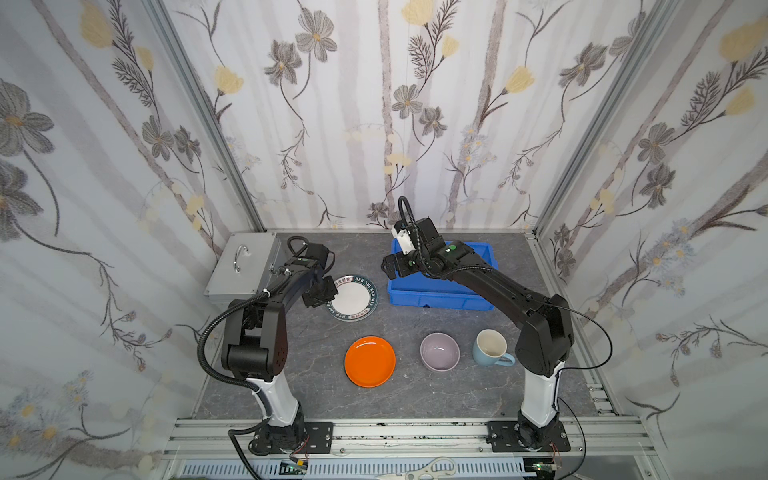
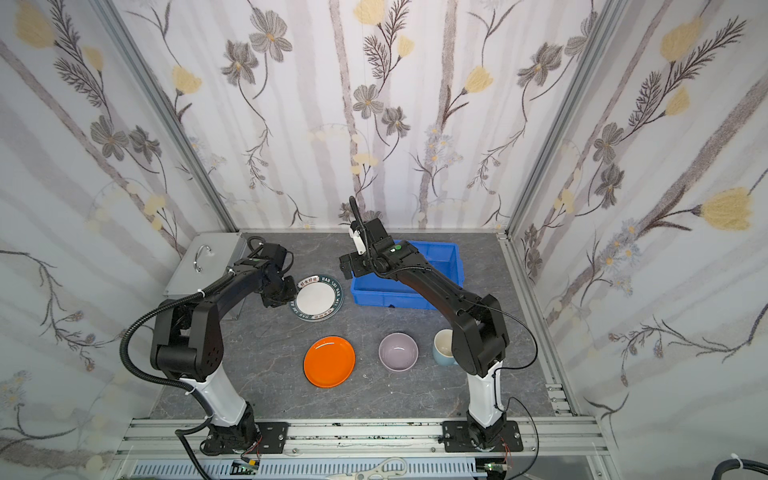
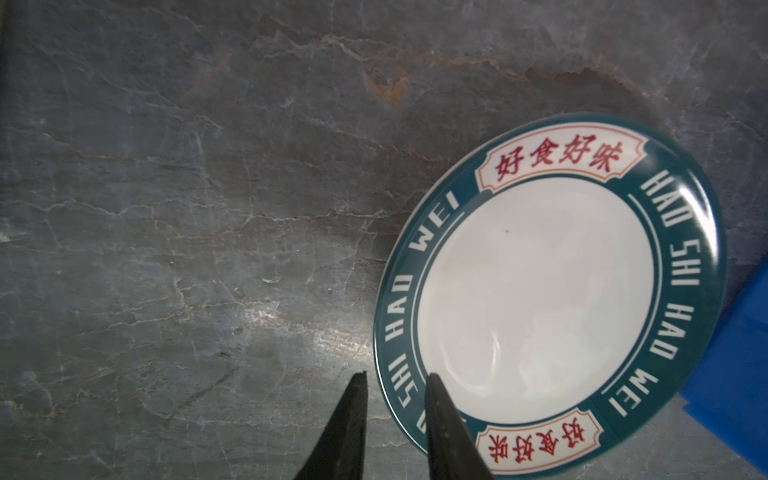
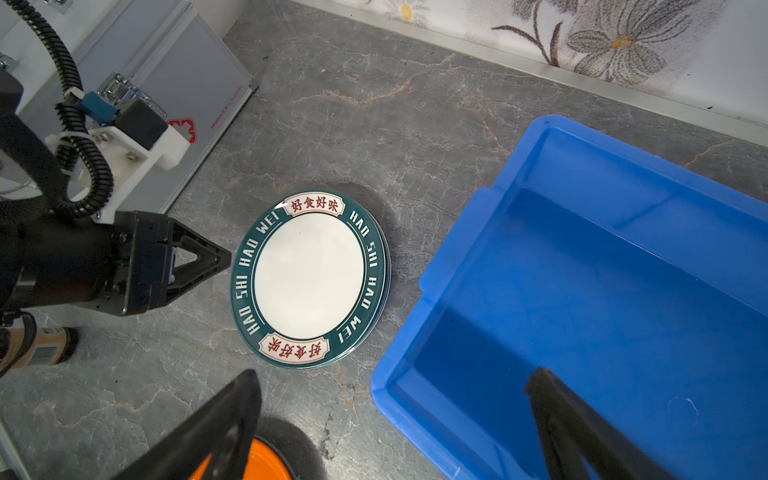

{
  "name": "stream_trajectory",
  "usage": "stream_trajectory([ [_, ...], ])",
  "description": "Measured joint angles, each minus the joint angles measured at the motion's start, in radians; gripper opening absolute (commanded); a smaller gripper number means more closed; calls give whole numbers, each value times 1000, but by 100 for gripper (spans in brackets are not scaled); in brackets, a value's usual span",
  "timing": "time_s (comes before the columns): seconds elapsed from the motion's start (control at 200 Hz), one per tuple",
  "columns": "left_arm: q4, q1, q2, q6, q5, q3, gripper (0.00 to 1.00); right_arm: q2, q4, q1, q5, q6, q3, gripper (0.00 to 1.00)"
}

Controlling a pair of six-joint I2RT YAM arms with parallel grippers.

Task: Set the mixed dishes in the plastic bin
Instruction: 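Move left gripper to plate stack edge while right moves over plates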

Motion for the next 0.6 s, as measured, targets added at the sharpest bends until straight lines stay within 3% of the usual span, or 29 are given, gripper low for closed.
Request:
stream_trajectory([
  [0.6, 82, 40, 129, 0, 55, 46, 14, 2, -49, 1, 23, -30, 0, 100],
])
